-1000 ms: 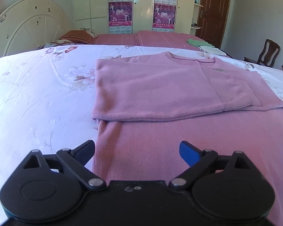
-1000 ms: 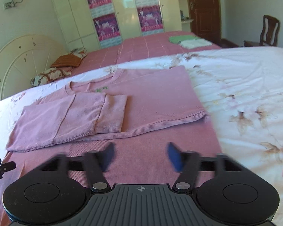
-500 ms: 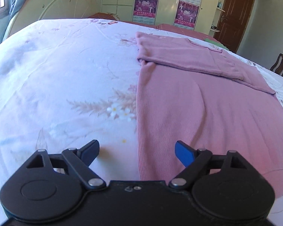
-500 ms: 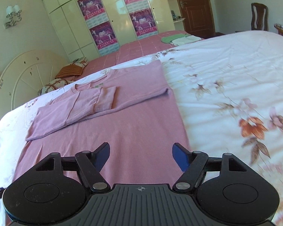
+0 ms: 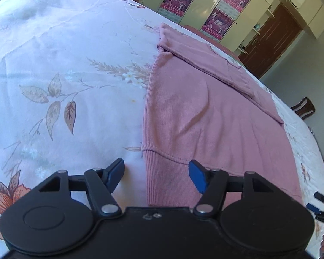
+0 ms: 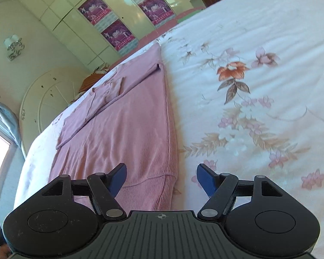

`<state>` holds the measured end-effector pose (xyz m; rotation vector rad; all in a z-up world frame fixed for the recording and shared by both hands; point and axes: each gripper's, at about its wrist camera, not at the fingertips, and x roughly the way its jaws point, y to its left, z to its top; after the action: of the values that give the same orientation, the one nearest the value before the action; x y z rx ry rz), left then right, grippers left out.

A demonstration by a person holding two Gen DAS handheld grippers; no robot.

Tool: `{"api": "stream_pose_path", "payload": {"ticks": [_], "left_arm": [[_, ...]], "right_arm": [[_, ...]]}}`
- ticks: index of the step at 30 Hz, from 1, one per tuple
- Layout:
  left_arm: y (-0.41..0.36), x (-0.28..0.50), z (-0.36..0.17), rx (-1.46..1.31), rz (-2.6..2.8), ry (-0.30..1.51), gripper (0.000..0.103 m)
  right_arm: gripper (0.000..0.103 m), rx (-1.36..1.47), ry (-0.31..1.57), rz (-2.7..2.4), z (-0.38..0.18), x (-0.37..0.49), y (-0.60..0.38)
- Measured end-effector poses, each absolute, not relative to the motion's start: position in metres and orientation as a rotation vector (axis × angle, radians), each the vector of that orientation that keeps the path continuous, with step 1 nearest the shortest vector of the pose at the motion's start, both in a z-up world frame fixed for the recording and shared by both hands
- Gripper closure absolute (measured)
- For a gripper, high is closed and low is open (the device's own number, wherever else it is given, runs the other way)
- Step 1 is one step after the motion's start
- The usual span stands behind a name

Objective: Fold small clothes
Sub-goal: 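Move both grippers to the sweatshirt hem and close them on it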

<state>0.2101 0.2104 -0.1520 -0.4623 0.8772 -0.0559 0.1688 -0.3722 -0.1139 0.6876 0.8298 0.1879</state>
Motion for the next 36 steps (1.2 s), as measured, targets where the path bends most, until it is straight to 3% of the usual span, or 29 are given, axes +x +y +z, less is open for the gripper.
{"api": "stream_pose_path", "payload": {"ticks": [5, 7, 8, 12, 14, 15, 16, 20, 21, 24, 25, 27, 31, 36], "left_arm": [[0.223, 0.234, -0.163, -0.560, -0.125, 0.862, 0.036], [0.228, 0.245, -0.168, -0.617, -0.188, 0.852, 0.018], [0.230, 0.249, -0.170, -0.644, -0.219, 0.849, 0.016], [0.231, 0.252, -0.172, -0.644, -0.252, 0.861, 0.020], [0.229, 0.247, -0.174, -0.642, -0.267, 0.859, 0.022], [0.227, 0.242, -0.173, -0.633, -0.267, 0.859, 0.024], [0.223, 0.239, -0.172, -0.620, -0.267, 0.861, 0.026], [0.205, 0.239, -0.167, -0.509, -0.270, 0.885, 0.033], [0.203, 0.243, -0.166, -0.481, -0.265, 0.892, 0.042], [0.202, 0.256, -0.167, -0.496, -0.249, 0.925, 0.080], [0.201, 0.259, -0.169, -0.498, -0.244, 0.933, 0.082], [0.199, 0.258, -0.172, -0.492, -0.242, 0.921, 0.082], [0.202, 0.250, -0.175, -0.537, -0.262, 0.884, 0.067], [0.207, 0.257, -0.177, -0.591, -0.288, 0.886, 0.057]], "right_arm": [[0.044, 0.767, 0.874, 0.223, -0.136, 0.169, -0.372], [0.045, 0.785, 0.876, 0.250, -0.139, 0.169, -0.369], [0.045, 0.785, 0.880, 0.262, -0.140, 0.170, -0.367], [0.045, 0.784, 0.902, 0.310, -0.142, 0.183, -0.358], [0.052, 0.790, 0.911, 0.332, -0.145, 0.192, -0.353], [0.064, 0.785, 0.922, 0.329, -0.146, 0.195, -0.352], [0.068, 0.789, 0.929, 0.330, -0.148, 0.196, -0.351], [0.069, 0.844, 0.931, 0.347, -0.155, 0.189, -0.358], [0.069, 0.853, 0.930, 0.350, -0.156, 0.189, -0.359], [0.070, 0.884, 0.927, 0.341, -0.158, 0.192, -0.362], [0.070, 0.886, 0.922, 0.333, -0.158, 0.193, -0.363], [0.069, 0.887, 0.897, 0.303, -0.155, 0.193, -0.363], [0.069, 0.905, 0.861, 0.244, -0.153, 0.189, -0.371], [0.067, 0.907, 0.856, 0.242, -0.156, 0.198, -0.379]]}}
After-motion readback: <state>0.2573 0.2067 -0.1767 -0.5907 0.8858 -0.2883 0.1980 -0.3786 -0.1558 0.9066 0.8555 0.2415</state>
